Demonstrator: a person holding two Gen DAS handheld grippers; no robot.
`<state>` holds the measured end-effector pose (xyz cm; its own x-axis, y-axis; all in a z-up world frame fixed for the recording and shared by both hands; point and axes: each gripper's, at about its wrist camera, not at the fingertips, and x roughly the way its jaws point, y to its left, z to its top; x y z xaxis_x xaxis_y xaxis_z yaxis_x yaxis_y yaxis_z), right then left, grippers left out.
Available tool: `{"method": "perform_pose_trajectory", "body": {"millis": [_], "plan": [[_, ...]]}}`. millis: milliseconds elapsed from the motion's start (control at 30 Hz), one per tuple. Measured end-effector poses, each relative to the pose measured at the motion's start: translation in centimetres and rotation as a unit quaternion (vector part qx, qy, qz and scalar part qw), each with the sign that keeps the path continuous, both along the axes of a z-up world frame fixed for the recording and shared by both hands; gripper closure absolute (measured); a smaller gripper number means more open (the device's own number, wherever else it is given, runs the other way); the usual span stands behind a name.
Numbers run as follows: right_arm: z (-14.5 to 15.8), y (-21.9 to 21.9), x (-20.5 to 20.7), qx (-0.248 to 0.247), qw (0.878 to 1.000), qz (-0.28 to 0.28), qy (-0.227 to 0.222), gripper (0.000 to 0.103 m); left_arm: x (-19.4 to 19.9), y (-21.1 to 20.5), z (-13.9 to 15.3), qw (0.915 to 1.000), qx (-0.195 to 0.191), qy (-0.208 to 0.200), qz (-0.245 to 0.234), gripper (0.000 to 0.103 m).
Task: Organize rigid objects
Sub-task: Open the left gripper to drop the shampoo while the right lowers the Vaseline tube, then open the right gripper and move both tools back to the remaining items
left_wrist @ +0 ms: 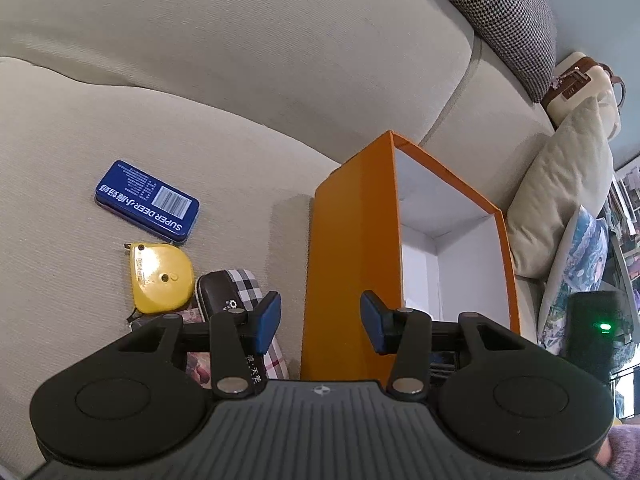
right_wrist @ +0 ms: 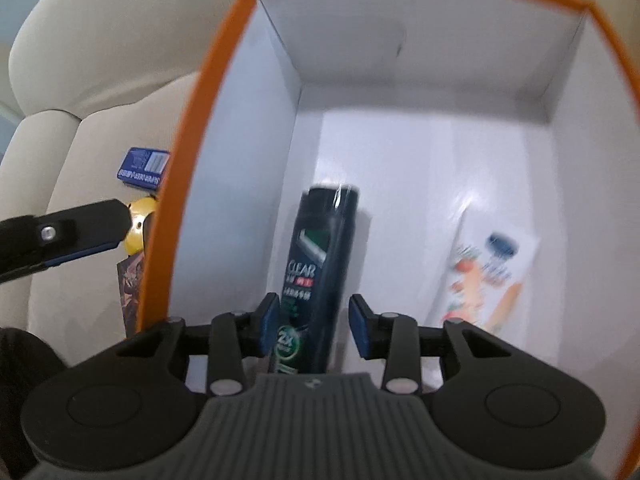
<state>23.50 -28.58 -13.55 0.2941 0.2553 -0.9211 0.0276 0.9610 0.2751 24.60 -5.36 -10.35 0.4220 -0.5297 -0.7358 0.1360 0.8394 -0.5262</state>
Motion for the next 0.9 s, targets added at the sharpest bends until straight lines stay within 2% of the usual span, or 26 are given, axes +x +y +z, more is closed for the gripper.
{"method": "perform_pose_trajectory", "body": {"millis": [67,133,200,333,433,533,567,733,900], "plan": [[1.2,-0.8,-0.3,-0.021,1.0,-0.004,-0.013,0.062,0.0,0.0,0.0,1.0,-0.001,0.001,0.001,0.05],[2.2,-1.9,-0.6,-0.045,0.999,-0.015,-0.023,0.056,-0.1,-0.1,0.0,1.0,-0.003,0.001,0.0,0.05],[2.4,-2.8,-0.8,-0.076,0.997,-0.024,-0.021,0.047,-0.1,-0.1,0.0,1.0,-0.003,0.002,-0.001,0.05],[1.4,-4.5,-1.1,-0.117,0.992,-0.045,-0.002,0.036,0.0,0.0,-0.2,1.0,0.001,0.005,0.002,0.05],[0.0,-6.1,-0.9,-0.085,0.993,-0.076,0.023,0.039,0.1,-0.1,-0.4,0.9999,0.004,0.01,0.001,0.05],[-1.1,-6.4,-0.7,-0.077,0.993,-0.083,0.041,0.054,0.1,0.0,-0.3,0.9999,0.006,0.009,0.002,0.05],[-1.2,-6.4,-0.7,-0.078,0.993,-0.079,0.041,0.056,0.1,0.1,-0.3,0.9999,0.006,0.008,0.002,0.05],[-0.9,-4.3,-0.8,-0.054,0.997,-0.045,0.037,0.056,0.2,0.0,-0.6,0.9999,0.007,0.011,0.001,0.05],[-0.8,-2.9,-1.1,-0.057,0.998,-0.006,0.034,0.056,0.0,0.2,-0.5,0.9999,0.009,0.011,0.001,0.05]]}}
